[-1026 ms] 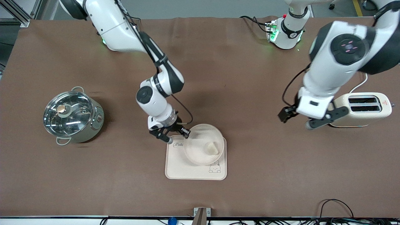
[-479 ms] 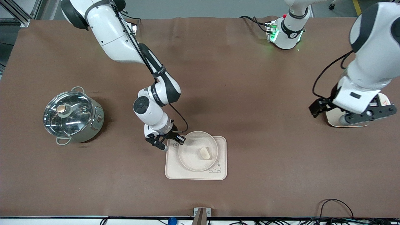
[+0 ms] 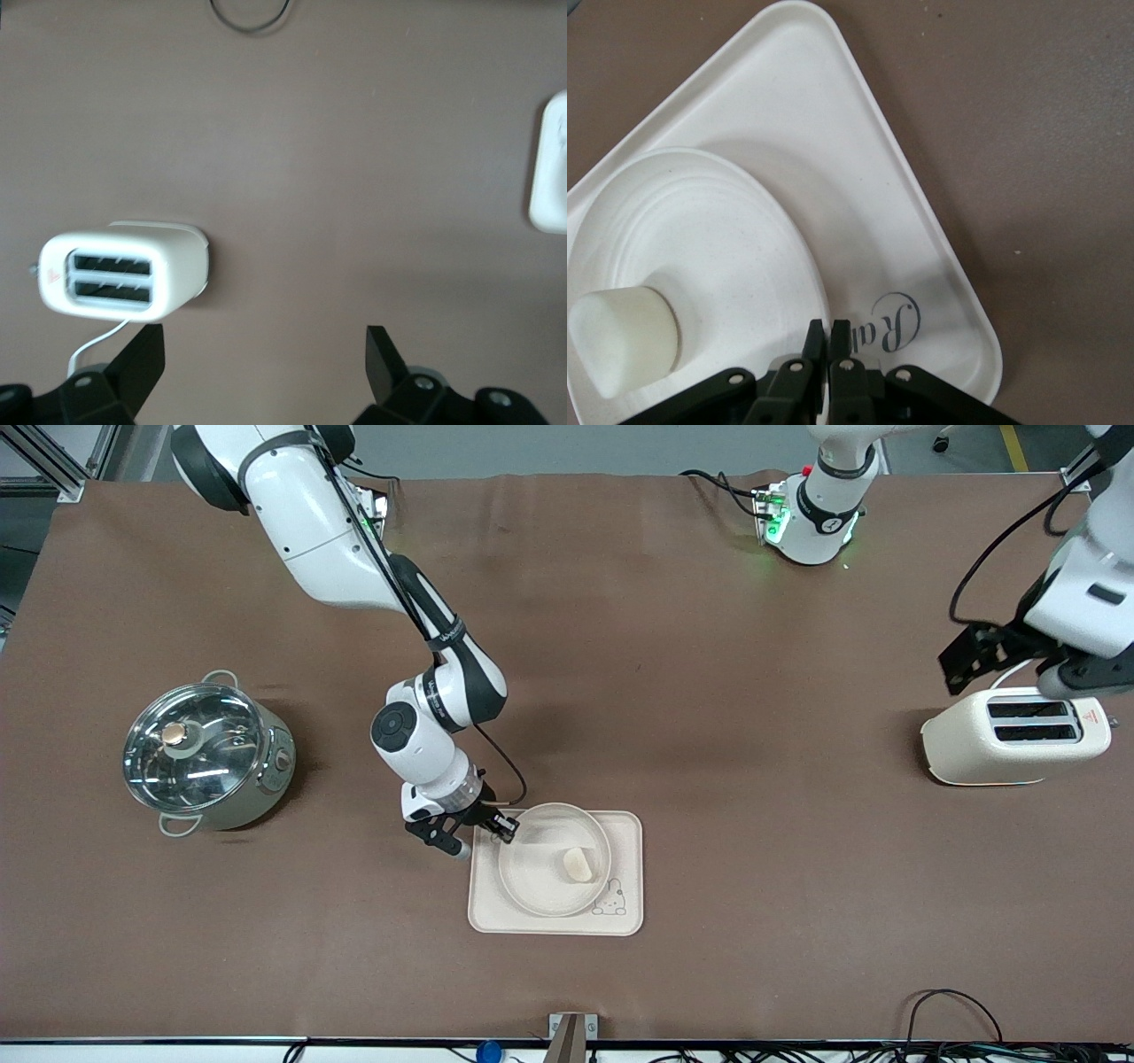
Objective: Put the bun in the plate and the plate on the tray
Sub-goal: 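Move the plate onto the tray with the right gripper while the left gripper withdraws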
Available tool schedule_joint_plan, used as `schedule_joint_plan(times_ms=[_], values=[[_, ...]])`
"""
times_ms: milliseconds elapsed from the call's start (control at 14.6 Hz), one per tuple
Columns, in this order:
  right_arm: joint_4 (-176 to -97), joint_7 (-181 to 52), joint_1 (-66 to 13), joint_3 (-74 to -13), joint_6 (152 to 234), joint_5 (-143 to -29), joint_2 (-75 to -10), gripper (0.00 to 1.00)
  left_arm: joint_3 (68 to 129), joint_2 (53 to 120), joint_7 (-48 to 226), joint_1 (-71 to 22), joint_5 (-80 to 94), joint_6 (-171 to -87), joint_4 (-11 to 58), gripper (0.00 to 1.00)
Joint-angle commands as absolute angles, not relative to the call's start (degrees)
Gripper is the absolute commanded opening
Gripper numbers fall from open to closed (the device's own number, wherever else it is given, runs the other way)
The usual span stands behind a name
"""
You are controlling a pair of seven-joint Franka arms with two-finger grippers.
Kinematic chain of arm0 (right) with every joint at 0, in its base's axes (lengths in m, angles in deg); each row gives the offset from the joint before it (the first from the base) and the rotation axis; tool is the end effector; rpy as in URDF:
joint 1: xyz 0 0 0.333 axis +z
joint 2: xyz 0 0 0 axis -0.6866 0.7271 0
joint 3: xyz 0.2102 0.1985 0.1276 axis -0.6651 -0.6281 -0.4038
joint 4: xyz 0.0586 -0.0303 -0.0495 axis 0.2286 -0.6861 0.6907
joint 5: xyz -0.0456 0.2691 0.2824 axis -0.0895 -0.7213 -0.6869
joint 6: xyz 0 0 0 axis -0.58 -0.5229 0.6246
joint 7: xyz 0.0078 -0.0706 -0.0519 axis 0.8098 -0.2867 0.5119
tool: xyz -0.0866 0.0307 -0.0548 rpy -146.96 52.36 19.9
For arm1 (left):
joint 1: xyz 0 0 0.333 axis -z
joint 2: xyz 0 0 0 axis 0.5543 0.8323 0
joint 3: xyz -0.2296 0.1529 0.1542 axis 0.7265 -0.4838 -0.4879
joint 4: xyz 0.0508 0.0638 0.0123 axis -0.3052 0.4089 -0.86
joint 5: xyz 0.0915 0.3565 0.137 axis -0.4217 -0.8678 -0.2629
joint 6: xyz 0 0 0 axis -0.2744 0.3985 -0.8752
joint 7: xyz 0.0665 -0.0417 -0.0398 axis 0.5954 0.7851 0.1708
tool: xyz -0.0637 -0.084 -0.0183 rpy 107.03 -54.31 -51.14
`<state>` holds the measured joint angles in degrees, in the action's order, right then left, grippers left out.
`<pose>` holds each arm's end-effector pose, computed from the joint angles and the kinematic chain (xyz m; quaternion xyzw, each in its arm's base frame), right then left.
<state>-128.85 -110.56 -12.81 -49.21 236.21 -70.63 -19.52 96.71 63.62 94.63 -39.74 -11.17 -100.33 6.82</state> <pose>0.6309 0.3560 0.1911 -0.9468 0.2477 -0.0864 0.1865 0.5608 -0.0813 0.6550 -0.9970 -0.0158 -0.0357 0.0668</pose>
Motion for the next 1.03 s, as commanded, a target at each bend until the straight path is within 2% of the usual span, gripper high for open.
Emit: schedule_joint_plan(times_ms=[0, 68, 205, 274, 342, 479, 547, 821, 957], values=[[-127.8, -110.1, -13.5, -49.7, 237.8, -69.6, -18.4, 0.05, 87.4, 60.9, 91.8, -31.9, -8.0, -97.0, 8.4, 1.00], [-127.8, -110.1, -13.5, -49.8, 237.9, -69.6, -18.3, 0.14, 85.5, 59.8, 91.1, -31.1, -5.9, -96.6, 9.6, 1.00], [-127.8, -110.0, -14.1, -49.8, 237.9, -69.6, -18.4, 0.47, 81.1, 57.3, 89.1, -28.8, -2.9, -96.8, 12.9, 1.00], [-127.9, -110.0, -14.3, -49.8, 237.9, -69.8, -18.7, 0.67, 80.8, 56.4, 88.9, -28.5, -2.6, -96.9, 14.1, 1.00], [-128.2, -110.2, -14.2, -49.9, 237.9, -69.9, -19.1, 0.78, 80.8, 55.1, 88.9, -28.6, -2.5, -97.1, 15.7, 1.00], [-129.9, -110.5, -13.8, -50.1, 236.3, -70.2, -23.1, 0.93, 81.2, 54.7, 88.9, -28.5, -2.4, -97.1, 16.3, 1.00], [-132.3, -110.1, -13.8, -50.0, 234.6, -70.2, -26.3, 0.99, 81.3, 54.9, 89.0, -28.4, -2.5, -97.1, 16.2, 1.00], [-146.1, -100.8, -17.0, -49.3, 223.0, -69.6, -45.4, 1.00, 83.3, 54.7, 89.0, -28.6, -3.3, -97.1, 16.1, 1.00], [-150.4, -96.0, -20.9, -48.1, 208.3, -67.9, -58.1, 1.00, 84.0, 54.8, 89.0, -28.6, -3.4, -97.1, 16.2, 1.00]])
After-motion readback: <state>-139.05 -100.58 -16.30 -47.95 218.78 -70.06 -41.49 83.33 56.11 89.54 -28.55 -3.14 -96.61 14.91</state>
